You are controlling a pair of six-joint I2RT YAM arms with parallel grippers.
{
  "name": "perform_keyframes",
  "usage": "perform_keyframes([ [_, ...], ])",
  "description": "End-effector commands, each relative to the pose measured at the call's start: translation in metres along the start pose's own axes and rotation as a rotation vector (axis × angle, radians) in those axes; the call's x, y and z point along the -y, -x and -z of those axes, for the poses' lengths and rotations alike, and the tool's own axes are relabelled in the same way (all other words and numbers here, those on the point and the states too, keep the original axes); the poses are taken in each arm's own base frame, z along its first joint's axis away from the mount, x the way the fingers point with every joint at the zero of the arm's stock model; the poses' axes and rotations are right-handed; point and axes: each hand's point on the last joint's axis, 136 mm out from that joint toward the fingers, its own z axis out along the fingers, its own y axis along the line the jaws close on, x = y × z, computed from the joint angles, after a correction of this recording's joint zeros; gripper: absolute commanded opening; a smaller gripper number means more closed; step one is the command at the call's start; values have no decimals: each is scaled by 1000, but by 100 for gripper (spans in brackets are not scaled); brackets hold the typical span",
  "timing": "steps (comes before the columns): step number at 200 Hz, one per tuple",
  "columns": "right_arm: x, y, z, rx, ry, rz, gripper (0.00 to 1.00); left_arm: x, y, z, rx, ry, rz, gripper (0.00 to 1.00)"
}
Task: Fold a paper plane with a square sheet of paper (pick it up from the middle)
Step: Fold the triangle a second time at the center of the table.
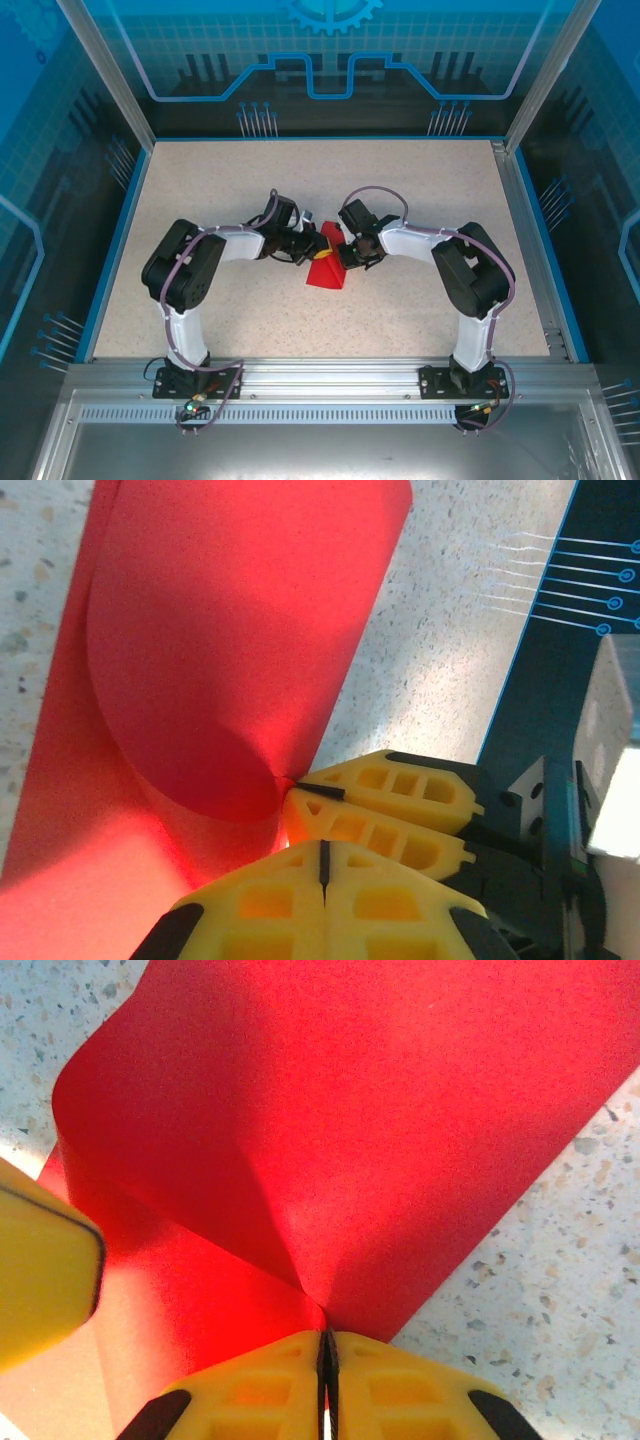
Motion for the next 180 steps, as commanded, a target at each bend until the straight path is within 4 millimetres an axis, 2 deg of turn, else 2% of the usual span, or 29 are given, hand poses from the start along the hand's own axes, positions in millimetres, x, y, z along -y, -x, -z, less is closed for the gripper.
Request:
perform_keyframes([
  [1,4,-11,-12,-46,-27,-5,11,-9,1,-9,-18,18,13,2],
  [57,-1,-7,-8,-31,-7,-13,13,-44,1,-14,-3,136,44,1],
  [90,-5,1,2,-5,11,-29,17,-55,-1,-15,-3,159,51,1],
  [115,-9,12,22,47,34,-51,23,-58,-3,-15,-7,165,49,1],
  [146,-3,18,52,118,41,-103,38,-55,-3,-15,-10,156,38,1],
  [163,-10,16,66,146,92,-118,38,-54,-4,-14,-12,154,33,1],
  [180,-36,16,73,162,248,-132,27,-52,-4,-15,-13,151,29,1],
])
